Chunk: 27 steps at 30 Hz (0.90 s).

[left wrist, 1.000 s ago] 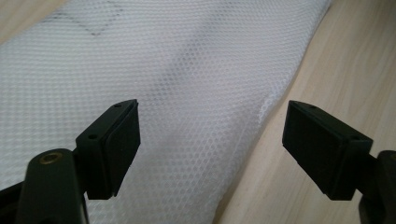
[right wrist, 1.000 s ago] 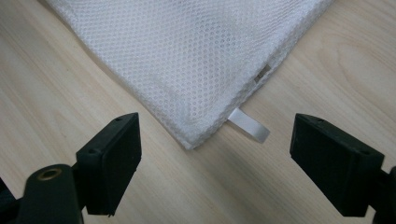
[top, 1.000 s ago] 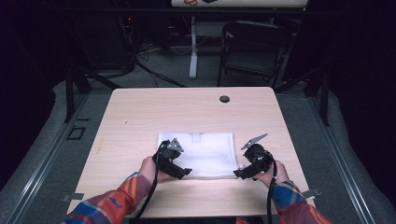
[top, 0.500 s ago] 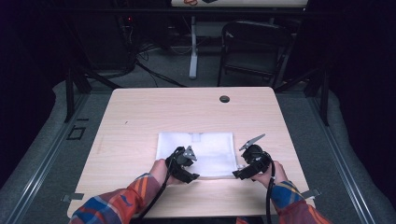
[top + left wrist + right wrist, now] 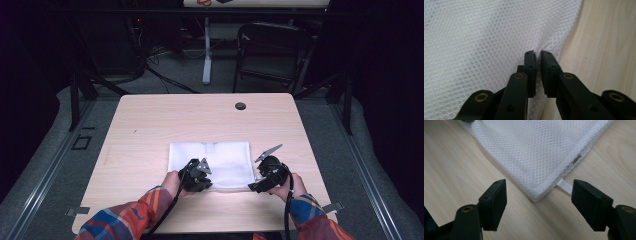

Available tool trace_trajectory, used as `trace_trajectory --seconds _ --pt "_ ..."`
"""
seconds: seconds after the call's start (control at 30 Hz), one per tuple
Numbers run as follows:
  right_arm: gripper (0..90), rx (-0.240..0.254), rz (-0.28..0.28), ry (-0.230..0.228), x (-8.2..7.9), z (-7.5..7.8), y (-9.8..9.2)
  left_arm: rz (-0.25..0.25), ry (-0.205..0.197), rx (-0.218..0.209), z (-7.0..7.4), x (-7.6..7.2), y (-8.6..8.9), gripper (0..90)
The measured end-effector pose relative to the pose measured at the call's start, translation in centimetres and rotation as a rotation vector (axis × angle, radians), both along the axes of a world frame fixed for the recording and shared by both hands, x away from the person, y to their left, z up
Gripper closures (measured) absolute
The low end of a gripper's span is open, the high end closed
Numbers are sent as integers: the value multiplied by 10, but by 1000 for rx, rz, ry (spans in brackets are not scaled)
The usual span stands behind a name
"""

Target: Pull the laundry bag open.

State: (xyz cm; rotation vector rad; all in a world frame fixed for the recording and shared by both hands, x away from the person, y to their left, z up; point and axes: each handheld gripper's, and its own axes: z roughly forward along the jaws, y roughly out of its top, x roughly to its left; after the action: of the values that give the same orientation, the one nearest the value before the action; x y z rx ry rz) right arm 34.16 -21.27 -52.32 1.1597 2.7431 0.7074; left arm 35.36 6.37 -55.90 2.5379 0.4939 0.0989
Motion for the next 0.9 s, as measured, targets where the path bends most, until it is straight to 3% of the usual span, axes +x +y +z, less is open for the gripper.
trace_trajectory --seconds 0.17,0.33,0.6,0.7,0.9 --pt "360 14 10 -8 -3 1 3 11 10 -20 1 1 2 872" --pt "485 31 39 -31 -8 5 9 28 9 -31 3 1 2 880" --pt "784 45 83 -67 -15 6 24 57 -3 -75 11 4 7 885" --pt "879 33 127 -79 -16 5 33 73 -11 -85 13 4 9 885" --pt "900 -5 195 -87 -18 -3 57 102 -10 -119 16 5 11 885"
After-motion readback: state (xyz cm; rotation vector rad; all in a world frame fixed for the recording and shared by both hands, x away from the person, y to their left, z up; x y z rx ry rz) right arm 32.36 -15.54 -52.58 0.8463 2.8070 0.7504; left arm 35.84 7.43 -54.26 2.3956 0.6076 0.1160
